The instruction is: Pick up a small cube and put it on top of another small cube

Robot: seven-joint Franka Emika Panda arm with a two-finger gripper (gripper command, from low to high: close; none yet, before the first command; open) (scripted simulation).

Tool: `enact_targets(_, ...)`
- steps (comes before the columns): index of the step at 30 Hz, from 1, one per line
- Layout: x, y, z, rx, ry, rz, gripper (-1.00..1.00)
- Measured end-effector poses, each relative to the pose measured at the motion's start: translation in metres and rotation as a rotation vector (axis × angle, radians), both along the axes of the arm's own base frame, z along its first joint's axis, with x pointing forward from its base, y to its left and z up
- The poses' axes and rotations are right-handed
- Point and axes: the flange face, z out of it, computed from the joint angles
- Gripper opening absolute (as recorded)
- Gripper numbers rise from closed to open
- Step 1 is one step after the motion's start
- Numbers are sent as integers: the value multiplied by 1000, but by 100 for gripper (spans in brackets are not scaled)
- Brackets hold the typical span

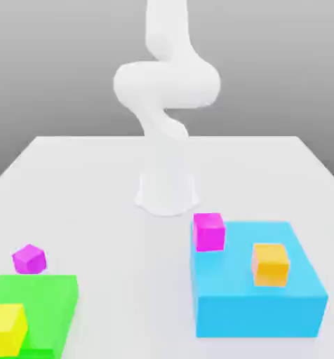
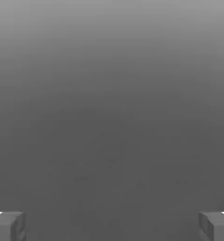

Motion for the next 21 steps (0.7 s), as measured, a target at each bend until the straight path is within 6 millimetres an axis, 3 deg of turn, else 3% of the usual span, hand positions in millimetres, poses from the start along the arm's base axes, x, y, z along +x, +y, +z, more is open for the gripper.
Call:
enact_targets(5, 41, -75, -107, 22, 162, -103, 0)
enact_targets(10, 42, -148, -217, 58, 316, -206, 0)
enact_targets(16, -5, -219, -347, 120, 498, -330, 0)
enact_targets(18, -36, -243, -387, 149, 557, -390, 0)
enact_targets(21, -81, -260, -443, 188, 647, -447, 0)
